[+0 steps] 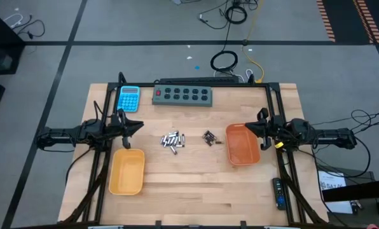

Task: Sort batteries
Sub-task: Put the black battery into the orange bin

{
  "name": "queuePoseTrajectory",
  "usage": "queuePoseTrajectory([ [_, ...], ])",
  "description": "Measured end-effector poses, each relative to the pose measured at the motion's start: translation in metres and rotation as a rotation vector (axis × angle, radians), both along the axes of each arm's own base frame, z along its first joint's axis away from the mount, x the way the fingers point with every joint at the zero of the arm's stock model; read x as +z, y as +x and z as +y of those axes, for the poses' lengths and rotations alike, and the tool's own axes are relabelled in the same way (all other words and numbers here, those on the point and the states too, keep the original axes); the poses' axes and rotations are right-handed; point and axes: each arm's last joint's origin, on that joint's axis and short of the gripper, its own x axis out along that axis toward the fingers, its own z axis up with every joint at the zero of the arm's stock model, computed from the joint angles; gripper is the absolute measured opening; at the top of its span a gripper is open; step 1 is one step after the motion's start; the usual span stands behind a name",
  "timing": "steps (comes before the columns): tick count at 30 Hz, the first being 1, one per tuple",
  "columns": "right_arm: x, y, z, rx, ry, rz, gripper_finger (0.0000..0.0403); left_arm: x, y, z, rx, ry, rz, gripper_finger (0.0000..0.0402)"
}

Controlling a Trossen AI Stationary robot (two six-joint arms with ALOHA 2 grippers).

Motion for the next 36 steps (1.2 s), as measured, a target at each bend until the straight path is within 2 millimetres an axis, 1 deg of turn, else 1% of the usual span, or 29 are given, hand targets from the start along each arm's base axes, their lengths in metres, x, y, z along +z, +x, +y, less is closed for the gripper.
queuePoseTrajectory([
  [6,0.0,0.0,0.0005,0.024,0.04,-0.006,0.0,0.0017,0.0,0.0,0.0,-0.017,-0.022,0.0054],
  [10,0.0,0.0,0.0004,0.031,0.081,-0.012,0.0,0.0012,0.0,0.0,-0.003,-0.161,-0.053,0.0054],
  [13,-0.0001,0.0,0.0004,0.029,0.084,-0.011,0.0,0.001,0.0,0.0,-0.004,-0.199,-0.062,0.0054],
  [17,-0.0002,0.0001,0.0003,0.03,0.096,-0.011,0.0,0.0011,0.0001,0.0001,0.001,-0.143,-0.048,0.0054],
  [21,-0.0002,0.0001,0.0003,0.037,0.122,-0.015,0.0,0.0013,0.0,0.0005,0.015,-0.132,-0.048,0.0054],
  [26,0.0,-0.0002,-0.0007,-0.009,0.085,-0.013,0.0,0.0037,-0.0003,0.001,0.032,-0.118,-0.07,0.0054],
  [29,0.0002,-0.0003,-0.0015,-0.036,0.083,-0.014,0.0,0.0038,-0.0003,0.0011,0.038,-0.041,-0.05,0.0054],
  [32,0.0005,-0.0005,-0.0018,-0.056,0.047,-0.011,0.0,0.0045,-0.0004,0.0014,0.052,0.022,-0.04,0.0054],
  [36,0.0017,-0.0008,-0.0019,-0.075,-0.011,-0.014,0.0,0.0078,-0.001,0.0023,0.085,0.019,-0.074,0.0054],
])
